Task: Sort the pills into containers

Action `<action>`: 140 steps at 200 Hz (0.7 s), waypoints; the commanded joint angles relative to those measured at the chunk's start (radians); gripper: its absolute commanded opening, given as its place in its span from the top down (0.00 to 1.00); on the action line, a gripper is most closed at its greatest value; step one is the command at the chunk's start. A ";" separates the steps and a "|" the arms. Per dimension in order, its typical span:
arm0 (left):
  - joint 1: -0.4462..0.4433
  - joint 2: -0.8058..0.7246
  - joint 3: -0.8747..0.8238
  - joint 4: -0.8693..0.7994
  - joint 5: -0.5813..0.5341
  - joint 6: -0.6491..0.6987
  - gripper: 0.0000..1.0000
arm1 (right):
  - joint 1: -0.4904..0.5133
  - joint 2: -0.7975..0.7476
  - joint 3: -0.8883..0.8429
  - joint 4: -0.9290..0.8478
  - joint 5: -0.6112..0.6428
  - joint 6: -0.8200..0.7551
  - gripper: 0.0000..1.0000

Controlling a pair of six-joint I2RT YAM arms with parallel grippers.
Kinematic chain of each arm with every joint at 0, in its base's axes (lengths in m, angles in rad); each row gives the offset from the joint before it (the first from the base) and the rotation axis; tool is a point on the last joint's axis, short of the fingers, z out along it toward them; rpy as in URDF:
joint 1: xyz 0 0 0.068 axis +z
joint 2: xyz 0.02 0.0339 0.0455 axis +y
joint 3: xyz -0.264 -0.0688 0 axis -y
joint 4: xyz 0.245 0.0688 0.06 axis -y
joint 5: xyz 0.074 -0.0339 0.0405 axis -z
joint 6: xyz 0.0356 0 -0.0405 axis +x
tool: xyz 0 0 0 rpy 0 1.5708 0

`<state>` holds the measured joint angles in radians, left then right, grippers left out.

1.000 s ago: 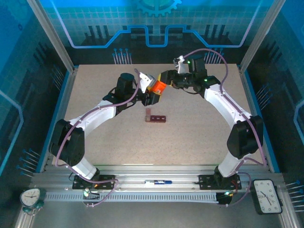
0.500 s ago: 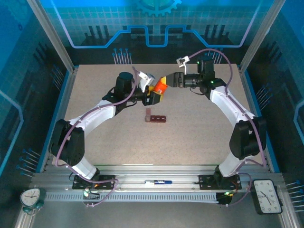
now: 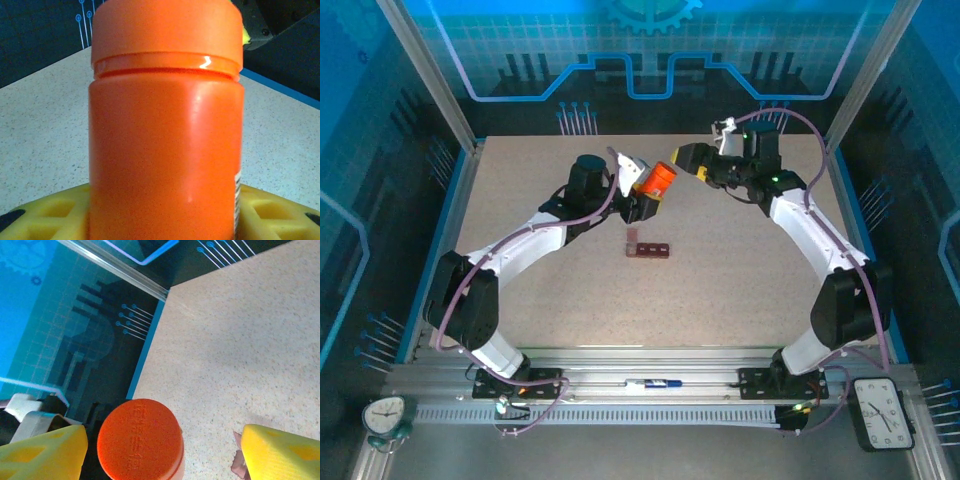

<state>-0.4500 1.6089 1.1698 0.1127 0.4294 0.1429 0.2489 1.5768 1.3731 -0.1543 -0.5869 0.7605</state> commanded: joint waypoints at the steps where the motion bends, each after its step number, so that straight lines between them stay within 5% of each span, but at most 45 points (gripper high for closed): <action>1: -0.013 -0.029 0.010 -0.003 -0.024 0.047 0.75 | 0.018 0.010 0.001 -0.001 0.038 0.039 0.18; 86: -0.027 -0.018 0.027 -0.021 -0.021 0.051 0.75 | 0.085 0.053 0.049 -0.019 0.049 0.024 0.22; 140: -0.028 -0.018 0.025 -0.007 -0.024 0.037 0.75 | 0.098 0.061 0.048 -0.033 0.021 -0.001 0.55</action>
<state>-0.4725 1.6089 1.1698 0.0822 0.4110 0.1673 0.3355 1.6276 1.3987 -0.1719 -0.5518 0.7784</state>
